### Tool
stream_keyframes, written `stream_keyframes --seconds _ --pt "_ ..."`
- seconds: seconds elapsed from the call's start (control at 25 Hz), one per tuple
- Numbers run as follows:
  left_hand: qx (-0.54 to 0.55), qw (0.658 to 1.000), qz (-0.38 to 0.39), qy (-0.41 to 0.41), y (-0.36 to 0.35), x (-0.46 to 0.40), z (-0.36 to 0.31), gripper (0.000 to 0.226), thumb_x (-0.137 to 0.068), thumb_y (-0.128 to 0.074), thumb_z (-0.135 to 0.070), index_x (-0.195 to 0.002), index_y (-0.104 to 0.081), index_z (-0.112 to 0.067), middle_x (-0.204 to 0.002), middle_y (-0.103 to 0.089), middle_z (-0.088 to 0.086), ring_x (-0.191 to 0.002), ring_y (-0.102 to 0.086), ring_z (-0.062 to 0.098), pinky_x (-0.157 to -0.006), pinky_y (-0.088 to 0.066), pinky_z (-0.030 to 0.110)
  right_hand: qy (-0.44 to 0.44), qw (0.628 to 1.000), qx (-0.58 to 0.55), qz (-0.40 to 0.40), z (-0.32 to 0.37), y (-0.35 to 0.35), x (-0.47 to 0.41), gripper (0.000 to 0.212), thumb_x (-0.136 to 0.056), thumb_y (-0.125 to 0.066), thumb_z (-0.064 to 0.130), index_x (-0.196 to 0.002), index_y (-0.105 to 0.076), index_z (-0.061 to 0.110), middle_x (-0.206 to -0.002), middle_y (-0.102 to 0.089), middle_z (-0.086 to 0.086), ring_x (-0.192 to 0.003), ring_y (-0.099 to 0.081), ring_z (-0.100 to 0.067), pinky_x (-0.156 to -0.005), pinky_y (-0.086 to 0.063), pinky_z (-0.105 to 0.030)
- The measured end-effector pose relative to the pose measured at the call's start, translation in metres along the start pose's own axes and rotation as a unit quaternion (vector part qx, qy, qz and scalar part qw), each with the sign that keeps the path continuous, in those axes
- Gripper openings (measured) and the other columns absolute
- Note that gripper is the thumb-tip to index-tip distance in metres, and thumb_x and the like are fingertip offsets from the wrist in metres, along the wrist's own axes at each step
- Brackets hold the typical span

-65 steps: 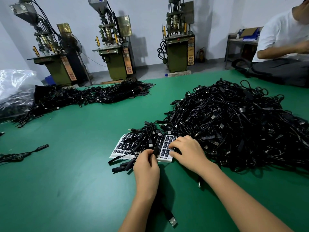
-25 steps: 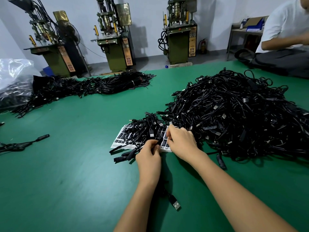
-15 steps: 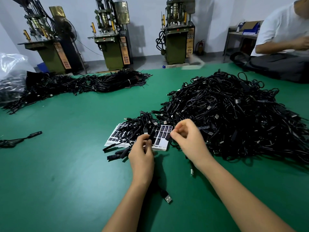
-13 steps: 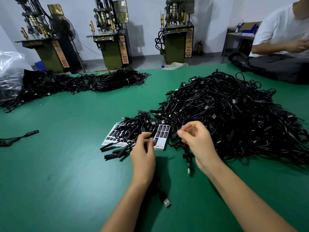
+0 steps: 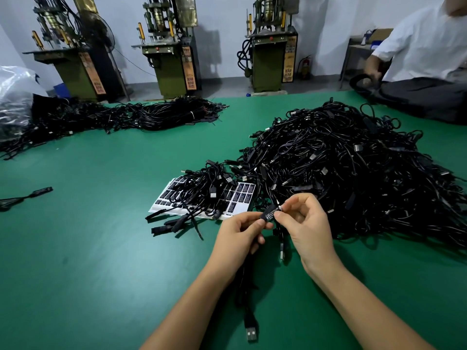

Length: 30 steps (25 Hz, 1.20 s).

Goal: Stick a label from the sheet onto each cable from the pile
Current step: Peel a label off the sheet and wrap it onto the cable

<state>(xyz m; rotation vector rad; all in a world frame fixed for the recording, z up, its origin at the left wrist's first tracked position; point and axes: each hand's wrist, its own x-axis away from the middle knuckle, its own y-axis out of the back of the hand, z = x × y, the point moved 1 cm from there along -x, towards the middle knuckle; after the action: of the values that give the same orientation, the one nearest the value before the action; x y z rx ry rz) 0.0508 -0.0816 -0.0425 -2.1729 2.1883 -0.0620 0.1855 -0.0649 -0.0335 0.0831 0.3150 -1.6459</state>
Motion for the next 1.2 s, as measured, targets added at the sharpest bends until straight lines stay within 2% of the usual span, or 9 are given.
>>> stream_keyframes --seconds 0.2,0.36,0.6,0.8,1.2 --pt "0.012 0.999 0.021 0.030 0.004 -0.003 0.001 0.016 -0.096 -0.053 -0.002 -0.107 -0.064 -0.003 -0.080 -0.073 0.001 -0.046 -0.047 0.002 -0.041 -0.035 0.013 0.025 0.998 0.048 0.014 -0.006 0.003 -0.001 0.028 -0.080 -0.067 -0.010 -0.087 -0.053 0.014 -0.082 -0.059 0.000 -0.074 -0.061 -0.009 -0.071 -0.051 -0.020" --pt "0.006 0.998 0.032 0.045 0.005 -0.004 0.001 0.017 -0.096 -0.051 -0.002 -0.105 -0.065 -0.004 -0.079 -0.072 0.000 -0.050 -0.047 0.001 -0.042 -0.035 0.012 0.015 0.999 0.046 0.009 -0.008 0.003 -0.002 0.029 -0.080 -0.067 -0.009 -0.087 -0.053 0.016 -0.082 -0.060 0.002 -0.076 -0.062 -0.009 -0.076 -0.052 -0.025" --pt "-0.001 0.998 0.028 0.049 0.005 -0.004 0.002 0.016 -0.095 -0.053 -0.004 -0.106 -0.066 -0.005 -0.079 -0.072 -0.001 -0.050 -0.046 0.001 -0.044 -0.036 0.011 0.013 0.999 0.041 0.010 -0.011 0.004 -0.002 0.029 -0.080 -0.067 -0.008 -0.089 -0.054 0.016 -0.084 -0.062 0.000 -0.076 -0.063 -0.008 -0.075 -0.052 -0.021" --pt "-0.008 0.999 0.030 0.044 0.005 -0.004 0.001 0.018 -0.095 -0.053 -0.004 -0.097 -0.069 -0.011 -0.077 -0.072 -0.002 -0.050 -0.045 0.000 -0.045 -0.036 0.011 0.007 0.999 0.030 0.016 -0.014 0.002 -0.002 0.028 -0.080 -0.068 -0.008 -0.090 -0.056 0.015 -0.083 -0.063 0.001 -0.075 -0.065 -0.007 -0.069 -0.052 -0.017" --pt "-0.012 0.998 0.035 0.044 0.004 -0.003 -0.001 0.018 -0.094 -0.053 -0.003 -0.101 -0.070 -0.006 -0.075 -0.071 -0.004 -0.047 -0.040 0.001 -0.044 -0.034 0.010 0.009 0.999 0.031 0.020 -0.016 0.002 -0.001 0.029 -0.080 -0.067 -0.009 -0.088 -0.055 0.017 -0.081 -0.063 0.004 -0.072 -0.064 -0.004 -0.063 -0.051 -0.015"
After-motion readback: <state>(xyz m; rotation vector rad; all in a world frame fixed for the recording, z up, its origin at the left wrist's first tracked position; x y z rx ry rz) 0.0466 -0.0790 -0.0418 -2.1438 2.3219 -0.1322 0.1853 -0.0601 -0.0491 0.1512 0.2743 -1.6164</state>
